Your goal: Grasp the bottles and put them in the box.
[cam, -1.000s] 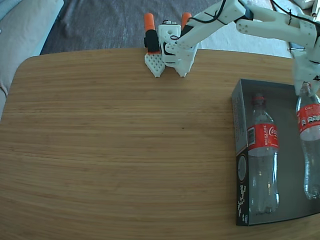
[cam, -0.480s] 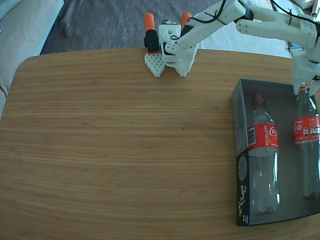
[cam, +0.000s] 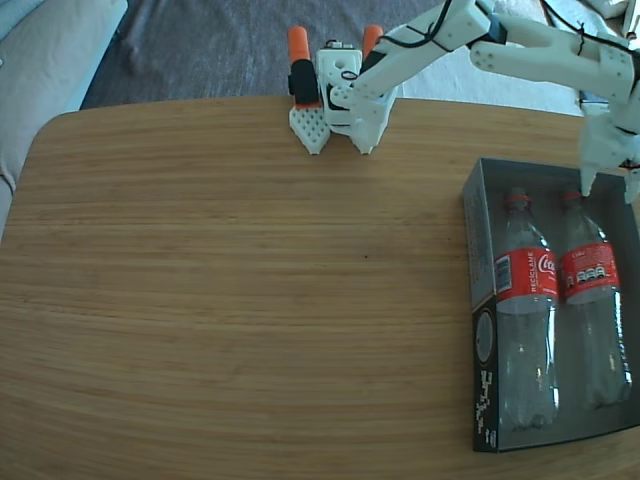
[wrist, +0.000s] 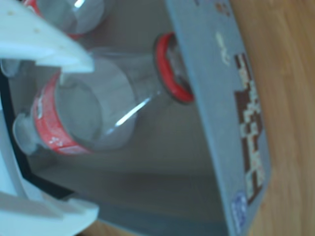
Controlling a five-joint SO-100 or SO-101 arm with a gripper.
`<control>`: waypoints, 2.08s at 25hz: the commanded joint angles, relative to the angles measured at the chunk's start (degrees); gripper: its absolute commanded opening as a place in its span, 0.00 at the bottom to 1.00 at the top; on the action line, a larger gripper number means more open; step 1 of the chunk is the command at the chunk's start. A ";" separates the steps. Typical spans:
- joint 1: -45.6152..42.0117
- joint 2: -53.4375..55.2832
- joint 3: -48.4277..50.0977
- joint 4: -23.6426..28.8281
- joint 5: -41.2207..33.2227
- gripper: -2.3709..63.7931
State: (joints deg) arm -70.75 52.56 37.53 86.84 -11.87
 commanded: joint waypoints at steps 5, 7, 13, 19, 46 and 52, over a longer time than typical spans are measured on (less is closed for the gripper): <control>3.52 2.64 -3.69 1.23 0.35 0.54; 5.10 3.08 -3.78 1.32 0.35 0.54; 11.07 8.26 -2.81 1.41 0.35 0.53; 14.94 15.47 0.88 5.19 0.35 0.53; 42.01 49.48 43.07 -7.38 -0.18 0.03; 46.76 56.69 52.21 -9.32 -0.26 0.03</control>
State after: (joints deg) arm -24.43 104.41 89.21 77.96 -12.04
